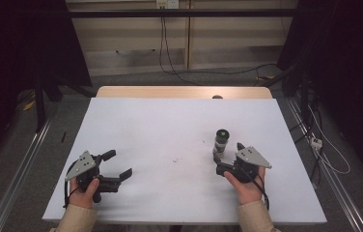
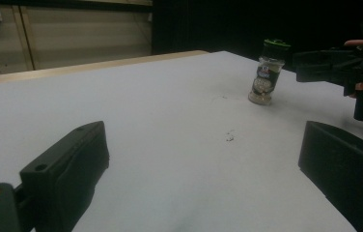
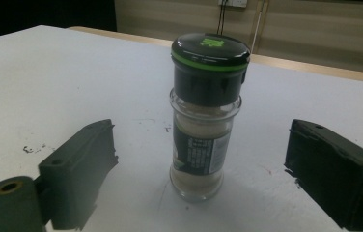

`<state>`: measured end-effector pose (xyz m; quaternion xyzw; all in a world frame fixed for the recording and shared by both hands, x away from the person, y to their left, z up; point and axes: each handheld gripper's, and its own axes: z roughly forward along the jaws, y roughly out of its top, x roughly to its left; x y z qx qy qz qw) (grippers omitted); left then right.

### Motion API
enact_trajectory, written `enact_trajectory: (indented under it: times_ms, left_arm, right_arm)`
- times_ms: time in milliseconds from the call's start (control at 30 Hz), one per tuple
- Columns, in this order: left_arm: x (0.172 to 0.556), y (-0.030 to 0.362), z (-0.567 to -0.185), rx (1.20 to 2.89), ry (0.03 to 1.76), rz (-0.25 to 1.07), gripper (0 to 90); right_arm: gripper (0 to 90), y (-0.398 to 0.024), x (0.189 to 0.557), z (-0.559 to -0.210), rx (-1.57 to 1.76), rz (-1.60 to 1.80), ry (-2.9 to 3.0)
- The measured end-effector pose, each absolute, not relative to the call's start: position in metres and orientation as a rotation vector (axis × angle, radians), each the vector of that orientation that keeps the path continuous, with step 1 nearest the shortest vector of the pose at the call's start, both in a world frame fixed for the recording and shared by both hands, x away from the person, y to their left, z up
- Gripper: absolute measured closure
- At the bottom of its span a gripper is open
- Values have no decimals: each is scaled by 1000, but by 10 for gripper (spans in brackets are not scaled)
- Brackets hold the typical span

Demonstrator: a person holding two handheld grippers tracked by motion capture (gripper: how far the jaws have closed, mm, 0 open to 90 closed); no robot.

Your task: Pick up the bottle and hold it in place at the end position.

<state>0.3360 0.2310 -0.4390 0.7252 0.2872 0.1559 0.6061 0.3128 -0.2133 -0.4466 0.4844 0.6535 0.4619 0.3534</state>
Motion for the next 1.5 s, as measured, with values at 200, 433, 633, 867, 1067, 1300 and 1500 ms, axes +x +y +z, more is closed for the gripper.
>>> enact_trajectory:
  times_ms: [200, 433, 633, 867, 1067, 1300, 1500]
  left_arm:
    - [336, 231, -438, 1653, 667, 339, 34]
    - [336, 231, -439, 1658, 671, 339, 34]
    - [336, 231, -439, 1662, 672, 338, 34]
    - [337, 230, -440, 1665, 682, 345, 37]
    - [337, 228, -441, 1676, 681, 347, 38]
    - [337, 228, -441, 1677, 684, 349, 39]
    - [337, 228, -441, 1682, 686, 354, 40]
  right_arm:
    - [134, -206, 322, -448, 1256, 1184, 1688]
    - [187, -202, 332, -450, 1268, 1159, 1692]
    - [276, -200, 340, -450, 1283, 1143, 1696]
    - [339, -196, 347, -452, 1294, 1138, 1701]
    - [393, -196, 352, -453, 1314, 1131, 1692]
    - [498, -197, 354, -455, 1317, 1117, 1688]
    - [515, -199, 355, -457, 1310, 1122, 1699]
